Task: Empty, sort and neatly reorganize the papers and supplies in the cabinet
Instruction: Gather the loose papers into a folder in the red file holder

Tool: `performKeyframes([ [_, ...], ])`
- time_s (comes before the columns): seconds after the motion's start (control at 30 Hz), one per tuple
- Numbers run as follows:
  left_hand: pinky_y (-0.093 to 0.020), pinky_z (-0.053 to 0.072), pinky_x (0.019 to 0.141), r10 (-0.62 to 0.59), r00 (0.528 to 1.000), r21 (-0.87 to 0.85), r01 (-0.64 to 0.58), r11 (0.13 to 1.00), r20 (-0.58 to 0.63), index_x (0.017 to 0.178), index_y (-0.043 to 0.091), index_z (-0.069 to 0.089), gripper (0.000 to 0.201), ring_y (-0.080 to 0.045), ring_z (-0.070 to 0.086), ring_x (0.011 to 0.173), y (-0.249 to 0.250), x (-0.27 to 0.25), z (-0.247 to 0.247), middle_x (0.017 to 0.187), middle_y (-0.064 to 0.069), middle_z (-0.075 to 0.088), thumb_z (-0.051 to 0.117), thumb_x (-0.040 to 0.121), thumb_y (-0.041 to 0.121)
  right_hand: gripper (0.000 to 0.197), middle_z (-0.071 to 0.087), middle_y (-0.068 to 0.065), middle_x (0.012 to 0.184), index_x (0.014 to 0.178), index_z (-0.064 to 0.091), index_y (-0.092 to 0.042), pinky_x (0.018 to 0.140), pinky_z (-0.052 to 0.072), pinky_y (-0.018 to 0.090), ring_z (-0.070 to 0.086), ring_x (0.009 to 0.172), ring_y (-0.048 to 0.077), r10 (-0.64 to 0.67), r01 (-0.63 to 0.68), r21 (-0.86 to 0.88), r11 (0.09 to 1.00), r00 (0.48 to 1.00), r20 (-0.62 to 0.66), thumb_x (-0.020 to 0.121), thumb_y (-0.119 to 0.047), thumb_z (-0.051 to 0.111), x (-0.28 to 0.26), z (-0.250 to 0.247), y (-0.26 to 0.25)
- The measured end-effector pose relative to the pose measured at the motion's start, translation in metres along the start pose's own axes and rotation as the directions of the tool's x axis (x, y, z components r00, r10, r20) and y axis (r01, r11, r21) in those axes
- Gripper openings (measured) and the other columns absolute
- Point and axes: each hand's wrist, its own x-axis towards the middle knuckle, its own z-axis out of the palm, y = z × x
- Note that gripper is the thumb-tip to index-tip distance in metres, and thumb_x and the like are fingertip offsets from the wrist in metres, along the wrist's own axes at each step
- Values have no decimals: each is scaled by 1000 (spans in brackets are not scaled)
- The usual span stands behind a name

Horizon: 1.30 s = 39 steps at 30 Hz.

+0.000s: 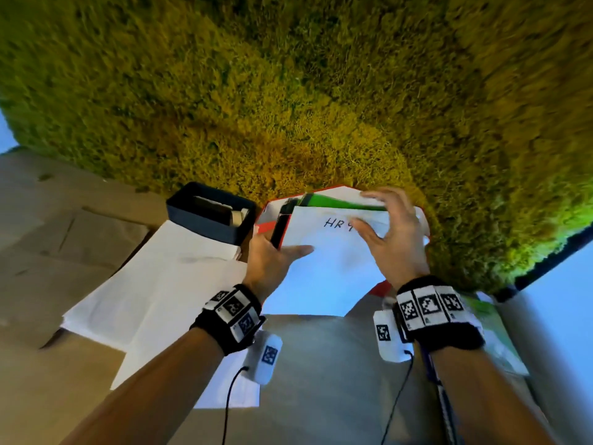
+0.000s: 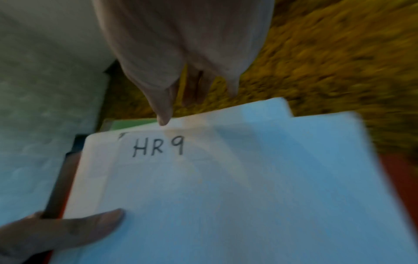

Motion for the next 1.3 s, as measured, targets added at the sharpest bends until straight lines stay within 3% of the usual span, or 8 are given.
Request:
performKeyframes([
  [0.13,-48,56,89,17,994,-169,1,986,107,116,-2,65,54,-30,70,101,14,14,-7,109,-12,73,84,66,-5,78,43,-4,127,135,40,-18,103,40,19,46,114,1,504,-464,200,863,814,-289,70,-24,84,-51,-28,25],
  [0.23,-45,56,90,37,972,-235,18,972,230,115,-2,67,50,-30,69,103,23,18,-2,113,-14,71,80,67,-10,76,63,-8,119,136,44,-17,90,55,34,65,99,0,746,-639,516,570,666,2,71,-11,83,-87,-23,26],
  [0.47,-42,56,89,84,935,-225,-4,974,345,112,1,68,45,-28,69,105,15,13,28,114,-14,71,79,70,-10,51,70,1,102,104,59,-32,73,60,36,70,87,12,704,-499,551,669,664,-253,66,-10,86,-108,-36,20],
  [0.6,-39,57,86,42,940,-180,21,983,339,128,-1,53,69,-28,66,112,-13,9,40,121,-16,67,86,67,-4,97,52,0,133,134,37,-48,90,52,37,58,116,15,742,-527,556,643,608,-282,59,-20,92,-132,-32,40],
  [0.9,-31,52,83,-89,951,-14,98,995,295,86,9,74,8,-12,72,84,-39,-10,63,84,0,76,79,79,8,44,61,1,103,121,41,-7,72,50,30,61,104,29,867,-715,529,457,491,-86,86,-5,68,-186,2,51],
  [1.07,-34,55,80,-62,988,-34,68,997,144,111,10,58,46,-20,68,95,-52,-19,76,104,-7,71,83,77,27,56,53,-1,113,137,30,-8,76,45,22,57,87,-17,857,-724,471,503,488,-166,91,-4,62,-182,-18,60],
  [1.17,-28,46,75,-131,981,152,109,982,143,93,9,65,47,-1,66,81,-73,-35,75,84,7,71,78,76,51,34,50,3,101,111,37,-18,78,41,30,59,90,17,912,-855,345,386,411,-1,90,-5,60,-204,2,71],
  [1.3,-16,41,64,-198,971,281,155,947,131,65,15,52,30,9,57,58,-80,-52,81,52,11,58,73,86,13,34,56,18,106,125,34,-11,76,41,34,59,96,35,923,-905,201,375,384,7,94,-5,47,-221,13,75],
])
